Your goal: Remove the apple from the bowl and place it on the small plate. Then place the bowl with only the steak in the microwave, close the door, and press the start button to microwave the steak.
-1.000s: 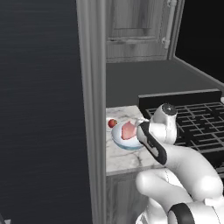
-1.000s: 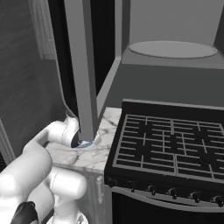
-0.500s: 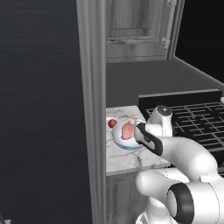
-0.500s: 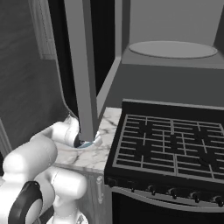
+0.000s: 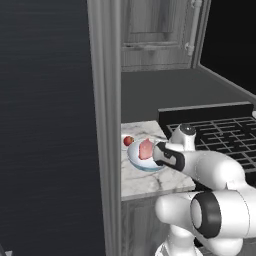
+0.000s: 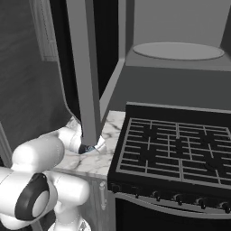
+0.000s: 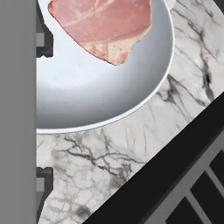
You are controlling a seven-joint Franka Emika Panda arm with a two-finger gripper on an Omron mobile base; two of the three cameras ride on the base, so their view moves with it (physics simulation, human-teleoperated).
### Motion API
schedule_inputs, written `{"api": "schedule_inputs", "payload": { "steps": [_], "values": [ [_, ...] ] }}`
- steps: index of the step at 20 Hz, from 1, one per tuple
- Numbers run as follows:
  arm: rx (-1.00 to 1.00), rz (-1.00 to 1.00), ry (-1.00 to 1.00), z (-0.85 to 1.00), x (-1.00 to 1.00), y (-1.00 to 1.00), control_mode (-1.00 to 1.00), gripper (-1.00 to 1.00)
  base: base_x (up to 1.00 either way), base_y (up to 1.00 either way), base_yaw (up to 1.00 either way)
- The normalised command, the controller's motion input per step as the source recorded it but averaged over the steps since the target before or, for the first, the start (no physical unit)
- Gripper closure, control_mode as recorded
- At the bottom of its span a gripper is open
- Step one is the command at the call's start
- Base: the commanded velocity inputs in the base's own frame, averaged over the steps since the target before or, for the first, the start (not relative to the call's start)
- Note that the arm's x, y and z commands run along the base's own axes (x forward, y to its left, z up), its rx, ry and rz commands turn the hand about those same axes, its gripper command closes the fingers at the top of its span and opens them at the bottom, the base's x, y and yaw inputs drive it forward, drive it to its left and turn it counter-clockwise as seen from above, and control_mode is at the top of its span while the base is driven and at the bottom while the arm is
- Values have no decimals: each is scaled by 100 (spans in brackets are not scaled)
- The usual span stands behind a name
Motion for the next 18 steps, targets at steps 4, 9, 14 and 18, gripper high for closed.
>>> {"api": "schedule_inputs", "payload": {
  "steps": [4, 9, 14, 18],
  "values": [
    [2, 0, 0, -23, 2, 0, -100, -100, 0, 0, 0],
    [0, 0, 3, -27, 2, 4, -100, 100, 0, 0, 0],
    [0, 0, 5, -29, 1, 8, -100, 100, 0, 0, 0],
    [0, 3, 9, -17, 0, 3, -100, 100, 0, 0, 0]
  ]
}}
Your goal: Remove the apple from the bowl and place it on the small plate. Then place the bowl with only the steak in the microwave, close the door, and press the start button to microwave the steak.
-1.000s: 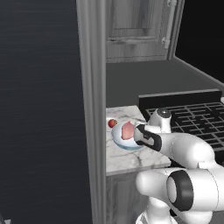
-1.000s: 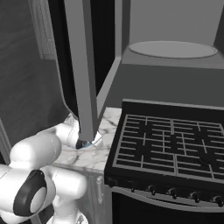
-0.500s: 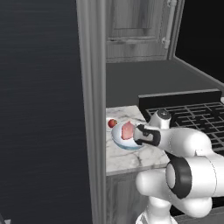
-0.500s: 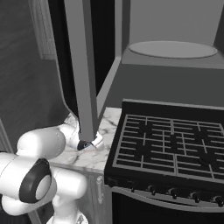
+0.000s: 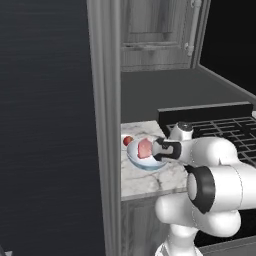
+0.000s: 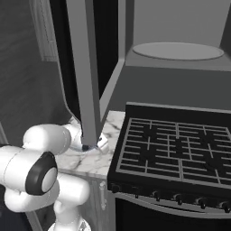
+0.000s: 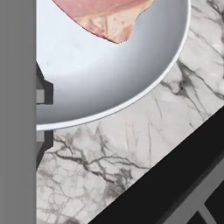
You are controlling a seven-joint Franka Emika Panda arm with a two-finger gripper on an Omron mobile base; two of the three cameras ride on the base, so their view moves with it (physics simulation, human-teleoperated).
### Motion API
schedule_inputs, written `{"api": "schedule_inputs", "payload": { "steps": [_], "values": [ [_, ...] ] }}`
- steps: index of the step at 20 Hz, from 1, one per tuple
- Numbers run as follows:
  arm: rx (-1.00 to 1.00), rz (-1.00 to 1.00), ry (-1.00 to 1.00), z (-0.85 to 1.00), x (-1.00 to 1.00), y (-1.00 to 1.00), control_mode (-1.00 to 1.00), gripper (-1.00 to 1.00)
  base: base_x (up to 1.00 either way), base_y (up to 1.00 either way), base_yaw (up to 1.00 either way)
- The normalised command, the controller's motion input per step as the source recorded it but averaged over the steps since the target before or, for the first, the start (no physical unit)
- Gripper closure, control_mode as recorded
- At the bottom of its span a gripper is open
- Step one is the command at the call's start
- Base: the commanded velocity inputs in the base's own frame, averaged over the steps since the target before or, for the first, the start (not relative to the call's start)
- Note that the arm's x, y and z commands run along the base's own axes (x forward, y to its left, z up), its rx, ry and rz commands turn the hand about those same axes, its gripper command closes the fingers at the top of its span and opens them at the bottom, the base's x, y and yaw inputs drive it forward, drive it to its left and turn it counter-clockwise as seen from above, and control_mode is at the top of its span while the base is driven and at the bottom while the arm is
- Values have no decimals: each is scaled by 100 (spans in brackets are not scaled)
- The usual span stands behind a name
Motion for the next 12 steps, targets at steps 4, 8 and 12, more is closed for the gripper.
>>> {"api": "schedule_inputs", "payload": {
  "steps": [4, 8, 12],
  "values": [
    [1, 0, -2, 9, -24, 9, -100, 100, 0, 0, 0],
    [1, 0, -13, 45, -33, 36, -100, 100, 0, 0, 0],
    [1, 0, -15, 51, -31, 32, -100, 100, 0, 0, 0]
  ]
}}
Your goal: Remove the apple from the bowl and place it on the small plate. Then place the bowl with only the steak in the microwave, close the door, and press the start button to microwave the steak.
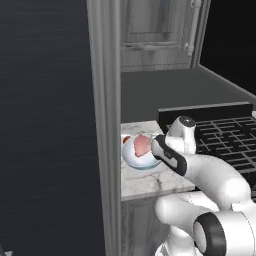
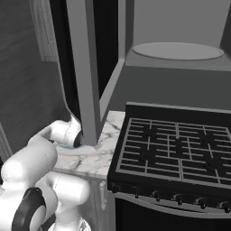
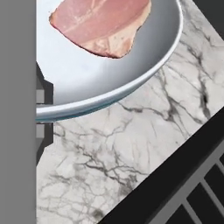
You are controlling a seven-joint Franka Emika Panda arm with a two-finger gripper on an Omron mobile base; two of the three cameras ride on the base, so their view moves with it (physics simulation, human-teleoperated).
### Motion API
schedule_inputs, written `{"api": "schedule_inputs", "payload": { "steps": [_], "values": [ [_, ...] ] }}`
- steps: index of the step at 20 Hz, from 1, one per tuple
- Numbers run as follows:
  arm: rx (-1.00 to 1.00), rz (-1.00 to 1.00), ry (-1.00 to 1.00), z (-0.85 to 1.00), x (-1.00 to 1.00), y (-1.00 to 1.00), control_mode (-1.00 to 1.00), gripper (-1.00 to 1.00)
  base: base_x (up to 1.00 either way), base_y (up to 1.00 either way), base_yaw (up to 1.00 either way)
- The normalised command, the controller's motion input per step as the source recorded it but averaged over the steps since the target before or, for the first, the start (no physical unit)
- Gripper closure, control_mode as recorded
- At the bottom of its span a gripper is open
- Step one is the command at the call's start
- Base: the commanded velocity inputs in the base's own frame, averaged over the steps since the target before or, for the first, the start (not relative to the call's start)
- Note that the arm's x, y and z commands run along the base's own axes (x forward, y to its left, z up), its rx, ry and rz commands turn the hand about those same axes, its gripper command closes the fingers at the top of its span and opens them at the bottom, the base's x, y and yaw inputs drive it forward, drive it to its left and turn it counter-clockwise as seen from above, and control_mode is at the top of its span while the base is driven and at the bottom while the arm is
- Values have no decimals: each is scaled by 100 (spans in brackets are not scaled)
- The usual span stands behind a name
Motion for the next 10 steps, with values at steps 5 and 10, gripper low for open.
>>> {"api": "schedule_inputs", "payload": {
  "steps": [5, 10],
  "values": [
    [0, -6, -15, 57, -29, 30, -100, 100, 0, 0, 0],
    [2, -13, -14, 89, -38, 0, -100, 100, 0, 0, 0]
  ]
}}
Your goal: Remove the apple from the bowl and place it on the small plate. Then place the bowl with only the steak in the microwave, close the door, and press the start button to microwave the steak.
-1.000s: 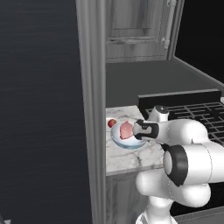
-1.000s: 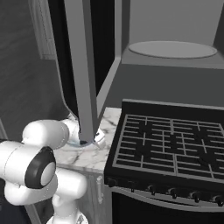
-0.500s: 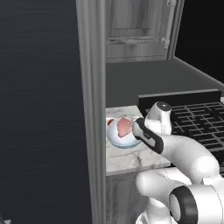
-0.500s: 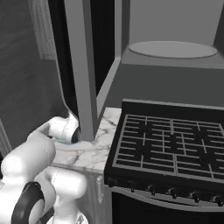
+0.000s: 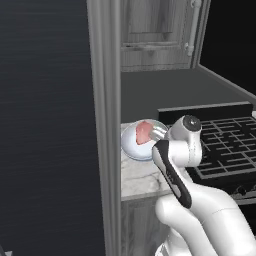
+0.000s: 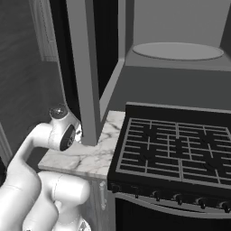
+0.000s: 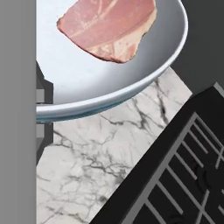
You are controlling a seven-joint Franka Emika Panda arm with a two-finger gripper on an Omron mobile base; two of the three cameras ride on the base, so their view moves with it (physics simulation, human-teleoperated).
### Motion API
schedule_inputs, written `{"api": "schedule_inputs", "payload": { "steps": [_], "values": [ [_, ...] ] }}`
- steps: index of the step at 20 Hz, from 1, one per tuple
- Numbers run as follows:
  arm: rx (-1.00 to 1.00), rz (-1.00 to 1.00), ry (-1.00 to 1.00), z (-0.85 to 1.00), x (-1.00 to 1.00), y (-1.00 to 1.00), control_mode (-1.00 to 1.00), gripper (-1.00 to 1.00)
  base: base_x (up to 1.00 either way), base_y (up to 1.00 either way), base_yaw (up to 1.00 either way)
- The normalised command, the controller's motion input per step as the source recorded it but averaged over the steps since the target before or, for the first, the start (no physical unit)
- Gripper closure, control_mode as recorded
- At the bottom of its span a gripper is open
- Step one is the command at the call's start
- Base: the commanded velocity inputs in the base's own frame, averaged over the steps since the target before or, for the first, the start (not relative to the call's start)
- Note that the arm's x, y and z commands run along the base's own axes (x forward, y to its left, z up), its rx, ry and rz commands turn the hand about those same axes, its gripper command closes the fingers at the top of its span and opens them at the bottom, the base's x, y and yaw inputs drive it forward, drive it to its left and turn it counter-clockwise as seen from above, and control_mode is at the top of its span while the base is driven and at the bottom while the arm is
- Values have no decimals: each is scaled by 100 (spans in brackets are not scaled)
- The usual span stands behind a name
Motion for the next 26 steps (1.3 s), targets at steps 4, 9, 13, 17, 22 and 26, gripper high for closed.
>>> {"api": "schedule_inputs", "payload": {
  "steps": [4, 9, 13, 17, 22, 26],
  "values": [
    [8, -12, -7, 76, -36, -10, -100, 100, 0, 0, 0],
    [17, -4, -5, 70, -60, -15, -100, 100, 0, 0, 0],
    [19, -4, 0, 83, -62, -4, -100, 100, 0, 0, 0],
    [5, -13, 0, 66, -53, 0, -100, 100, 0, 0, 0],
    [0, -13, 0, 61, -52, 0, -100, 100, 0, 0, 0],
    [3, -9, 0, 42, -60, 0, -100, 100, 0, 0, 0]
  ]
}}
